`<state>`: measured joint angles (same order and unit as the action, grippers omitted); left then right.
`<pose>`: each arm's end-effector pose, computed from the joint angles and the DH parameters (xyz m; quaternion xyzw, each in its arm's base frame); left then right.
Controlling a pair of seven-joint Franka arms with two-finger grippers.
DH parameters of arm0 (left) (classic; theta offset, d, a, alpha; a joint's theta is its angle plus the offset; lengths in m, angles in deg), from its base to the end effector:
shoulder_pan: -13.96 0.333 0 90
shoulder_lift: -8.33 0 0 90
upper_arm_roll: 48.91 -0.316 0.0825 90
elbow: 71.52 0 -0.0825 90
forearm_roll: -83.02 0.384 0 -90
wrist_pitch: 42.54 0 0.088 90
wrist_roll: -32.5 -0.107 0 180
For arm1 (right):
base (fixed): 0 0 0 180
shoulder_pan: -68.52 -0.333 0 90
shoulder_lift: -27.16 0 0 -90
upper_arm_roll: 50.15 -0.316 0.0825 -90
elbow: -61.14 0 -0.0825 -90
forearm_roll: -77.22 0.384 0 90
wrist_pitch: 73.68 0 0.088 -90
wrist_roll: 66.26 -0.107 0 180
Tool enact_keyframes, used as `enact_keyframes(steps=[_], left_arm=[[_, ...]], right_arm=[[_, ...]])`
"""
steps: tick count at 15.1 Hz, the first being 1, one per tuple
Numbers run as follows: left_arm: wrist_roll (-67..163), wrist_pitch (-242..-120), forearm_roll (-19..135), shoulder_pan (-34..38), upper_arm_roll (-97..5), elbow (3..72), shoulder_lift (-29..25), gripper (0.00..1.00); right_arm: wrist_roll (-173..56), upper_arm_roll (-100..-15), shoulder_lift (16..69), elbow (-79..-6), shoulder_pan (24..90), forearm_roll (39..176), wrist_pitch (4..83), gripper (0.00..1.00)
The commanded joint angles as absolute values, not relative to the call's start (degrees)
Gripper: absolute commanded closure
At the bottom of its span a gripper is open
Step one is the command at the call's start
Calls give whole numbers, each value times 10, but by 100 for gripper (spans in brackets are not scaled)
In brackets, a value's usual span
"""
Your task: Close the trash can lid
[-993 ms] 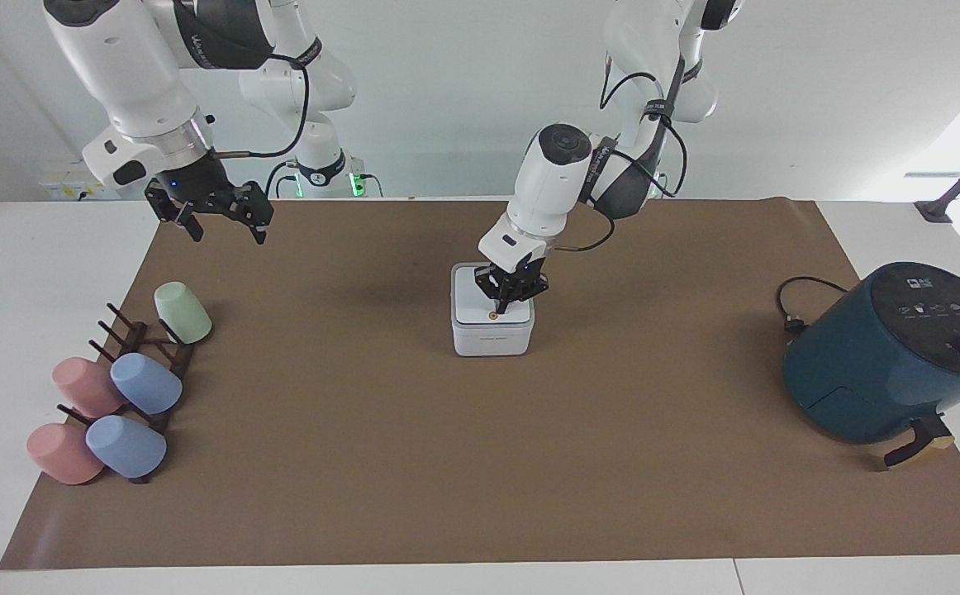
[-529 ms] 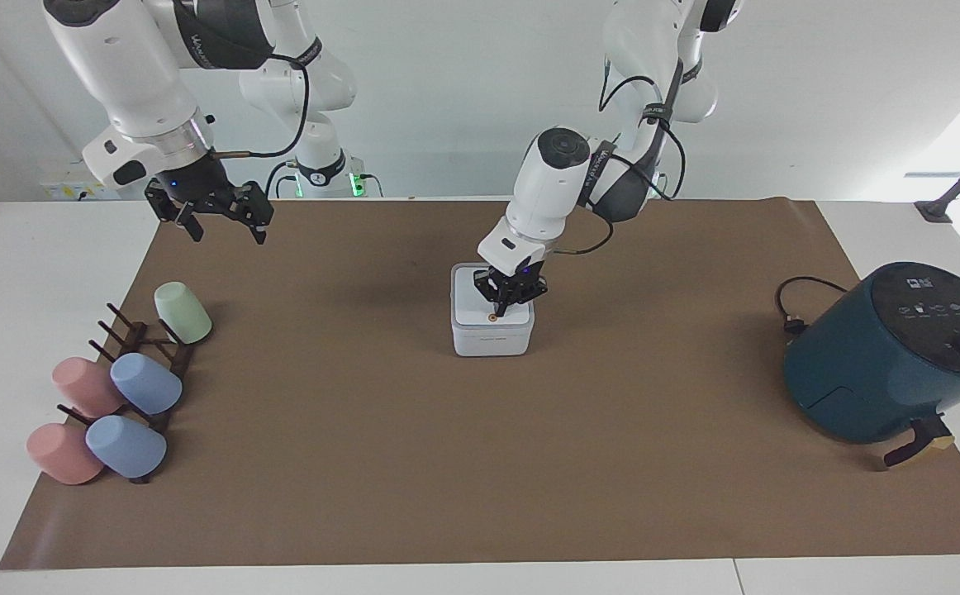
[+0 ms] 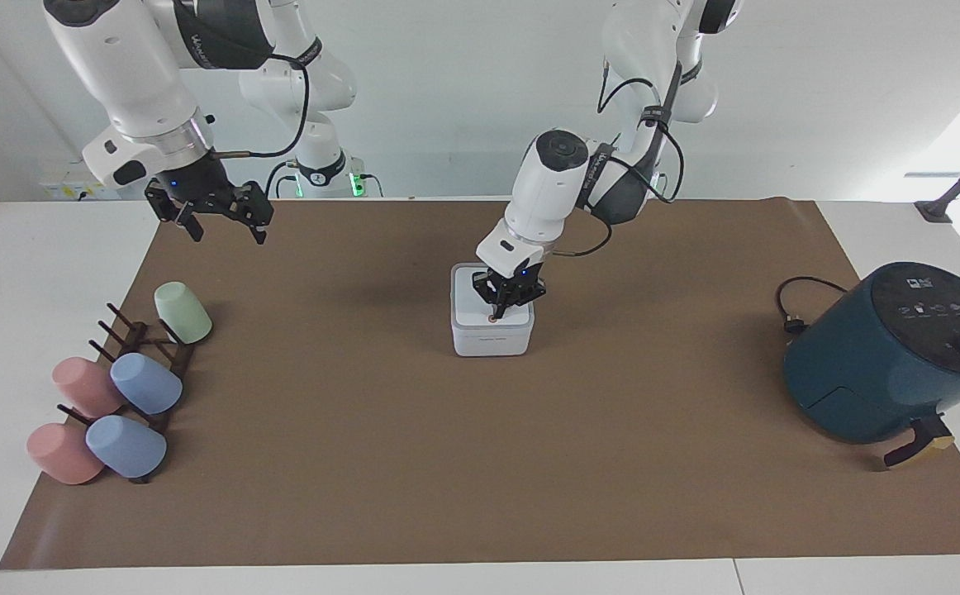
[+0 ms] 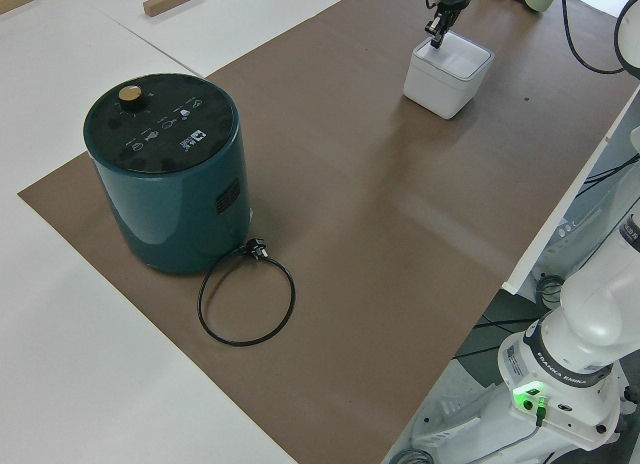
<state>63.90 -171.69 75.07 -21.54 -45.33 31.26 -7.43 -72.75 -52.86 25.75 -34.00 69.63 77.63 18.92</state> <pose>0.5027 -0.4094 0.4154 0.9932 -0.0260 0.0373 0.1070 0.5489 0.0164 0.5996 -0.9990 0.0429 0.0101 0.0023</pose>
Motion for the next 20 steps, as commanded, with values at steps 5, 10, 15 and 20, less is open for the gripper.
enact_keyframes(steps=[5, 10, 15, 20], left_arm=[[641, -1598, 755, -197, -454, 221, -88, 100], [595, -1495, 755, -143, -455, 211, -22, 100], [446, -1369, 755, -14, -457, 192, 36, 41], [392, -1295, 791, 49, -457, 190, 76, 0]], right_arm=[[-722, -535, 256, -340, 705, 773, 187, 0], [-722, -535, 256, -340, 705, 772, 187, 0], [-722, -535, 257, -340, 705, 773, 187, 0], [-722, -535, 257, -340, 705, 773, 187, 0]])
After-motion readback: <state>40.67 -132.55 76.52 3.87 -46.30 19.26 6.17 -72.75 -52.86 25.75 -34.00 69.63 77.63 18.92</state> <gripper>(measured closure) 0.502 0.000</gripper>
